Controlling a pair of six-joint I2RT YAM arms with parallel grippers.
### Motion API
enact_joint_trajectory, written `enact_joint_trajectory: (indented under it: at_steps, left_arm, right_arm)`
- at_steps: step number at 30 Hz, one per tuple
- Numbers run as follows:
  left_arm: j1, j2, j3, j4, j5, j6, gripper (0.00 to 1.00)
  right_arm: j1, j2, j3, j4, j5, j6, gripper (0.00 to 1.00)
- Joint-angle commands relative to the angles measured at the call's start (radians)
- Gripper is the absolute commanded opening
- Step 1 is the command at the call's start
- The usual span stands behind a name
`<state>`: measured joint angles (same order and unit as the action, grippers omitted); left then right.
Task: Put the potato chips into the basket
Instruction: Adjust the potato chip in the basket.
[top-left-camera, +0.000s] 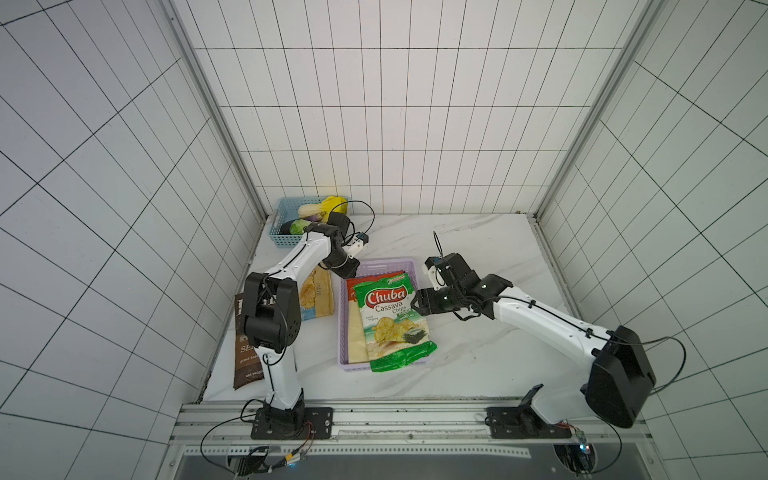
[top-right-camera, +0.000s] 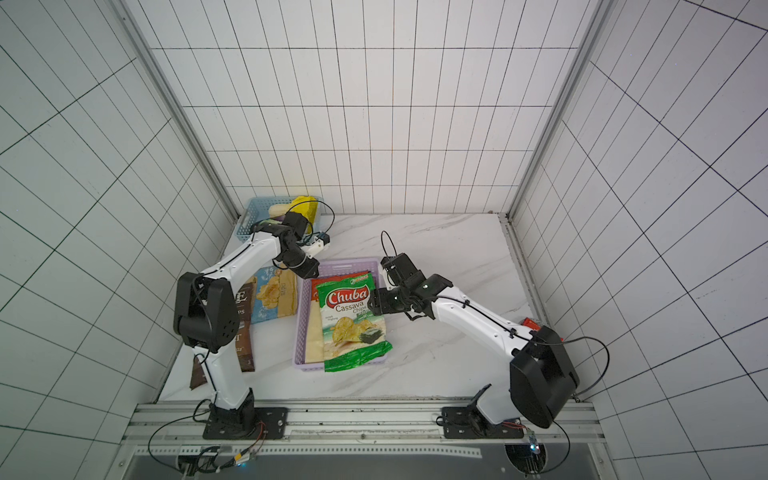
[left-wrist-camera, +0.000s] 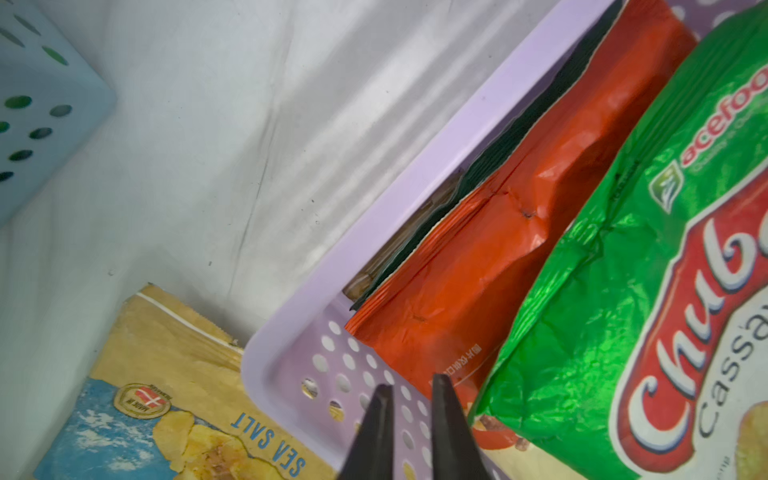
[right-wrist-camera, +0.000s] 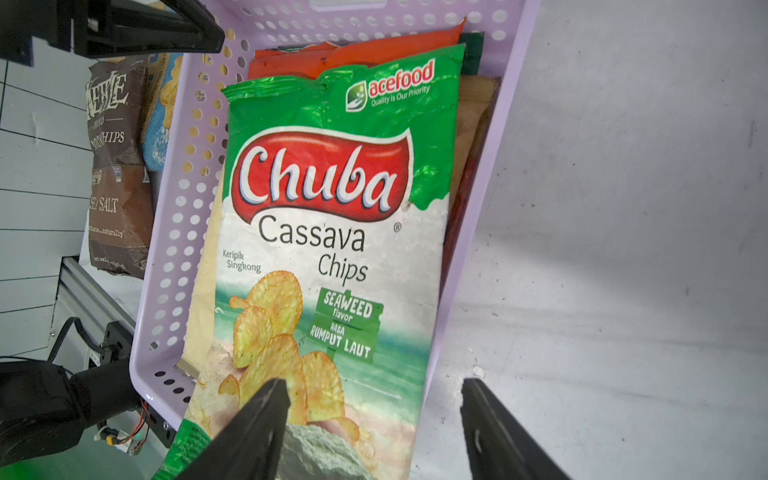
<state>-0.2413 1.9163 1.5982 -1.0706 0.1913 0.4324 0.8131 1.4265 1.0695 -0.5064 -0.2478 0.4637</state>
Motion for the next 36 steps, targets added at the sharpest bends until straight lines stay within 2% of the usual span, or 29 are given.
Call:
enact_joint_trajectory:
  at_steps: [1, 3, 5, 14, 22, 25, 29, 32, 36]
  left_arm:
    - [-0.004, -0.032, -0.019, -0.031, 0.054, 0.018, 0.32]
    - [-0.004, -0.029, -0.034, -0.043, 0.068, 0.027, 0.41]
    - [-0.004, -0.022, -0.045, -0.054, 0.074, 0.039, 0.45]
    - [-0.003, 0.02, -0.009, -0.149, 0.187, 0.081, 0.44]
    - [0.017, 0.068, 0.021, -0.144, 0.204, 0.066, 0.44]
    - [0.028, 0.071, 0.031, -0.144, 0.211, 0.058, 0.52]
    - [0.036, 0.079, 0.038, -0.144, 0.224, 0.042, 0.57]
    - [0.039, 0.094, 0.046, -0.151, 0.265, 0.024, 0.57]
    - [0.039, 0.113, 0.046, -0.167, 0.313, 0.023, 0.48]
  right_arm:
    - [0.02, -0.047, -0.043, -0.058, -0.041, -0.005, 0.68]
    - [0.035, -0.061, -0.053, -0.08, -0.05, -0.001, 0.68]
    - [0.055, -0.074, -0.065, -0.097, -0.057, 0.006, 0.67]
    - [0.095, -0.104, -0.128, -0.079, -0.061, 0.044, 0.65]
    - [0.097, -0.125, -0.138, -0.068, -0.05, 0.055, 0.64]
    - [0.098, -0.129, -0.139, -0.069, -0.043, 0.053, 0.64]
    - [0.097, -0.119, -0.135, -0.07, -0.037, 0.053, 0.64]
    - [0.097, -0.113, -0.131, -0.07, -0.034, 0.053, 0.64]
    - [0.098, -0.115, -0.128, -0.076, -0.024, 0.051, 0.64]
